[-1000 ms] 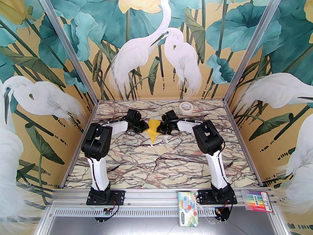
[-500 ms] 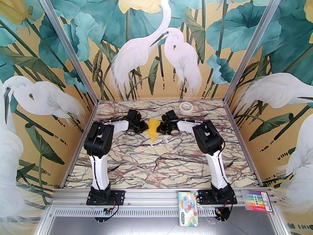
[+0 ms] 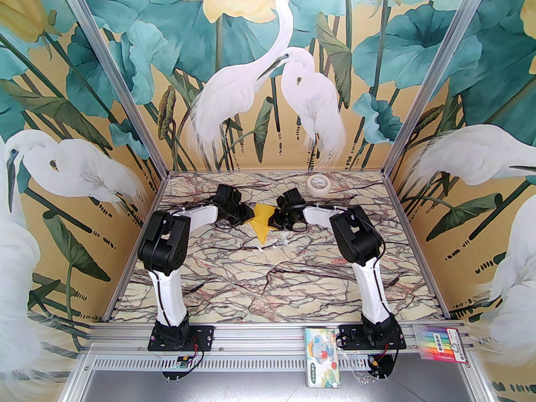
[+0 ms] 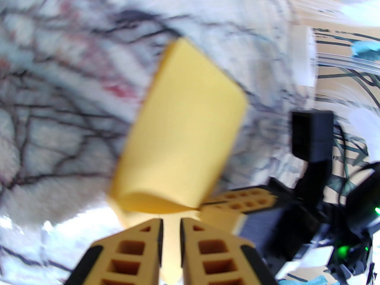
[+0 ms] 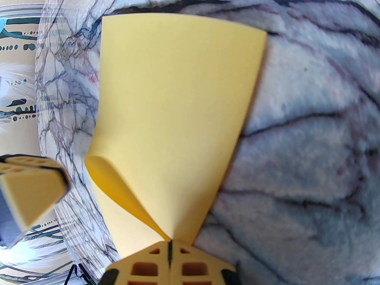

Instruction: Fold a paper plane with a square sheet of paper (fold left side to right side)

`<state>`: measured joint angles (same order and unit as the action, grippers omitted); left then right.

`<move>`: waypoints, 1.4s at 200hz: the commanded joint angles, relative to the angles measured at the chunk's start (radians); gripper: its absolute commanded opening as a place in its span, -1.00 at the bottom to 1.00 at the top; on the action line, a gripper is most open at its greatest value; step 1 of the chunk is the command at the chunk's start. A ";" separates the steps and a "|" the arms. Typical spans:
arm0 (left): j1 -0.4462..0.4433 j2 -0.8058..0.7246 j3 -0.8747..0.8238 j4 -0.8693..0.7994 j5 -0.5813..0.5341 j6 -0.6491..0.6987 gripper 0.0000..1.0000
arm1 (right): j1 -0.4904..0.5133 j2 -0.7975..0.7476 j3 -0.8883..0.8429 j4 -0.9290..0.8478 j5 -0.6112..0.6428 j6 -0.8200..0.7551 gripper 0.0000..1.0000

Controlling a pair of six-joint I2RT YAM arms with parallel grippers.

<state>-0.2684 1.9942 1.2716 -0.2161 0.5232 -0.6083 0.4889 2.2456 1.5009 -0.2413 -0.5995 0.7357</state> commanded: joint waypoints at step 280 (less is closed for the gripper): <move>-0.028 0.100 -0.021 -0.032 -0.032 -0.031 -0.79 | 0.108 -0.010 0.142 -0.173 -0.079 -0.080 -0.94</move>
<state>-0.2836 2.0682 1.2591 -0.2131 0.5289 -0.6357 0.6018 2.1738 1.6112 -0.4057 -0.6189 0.6437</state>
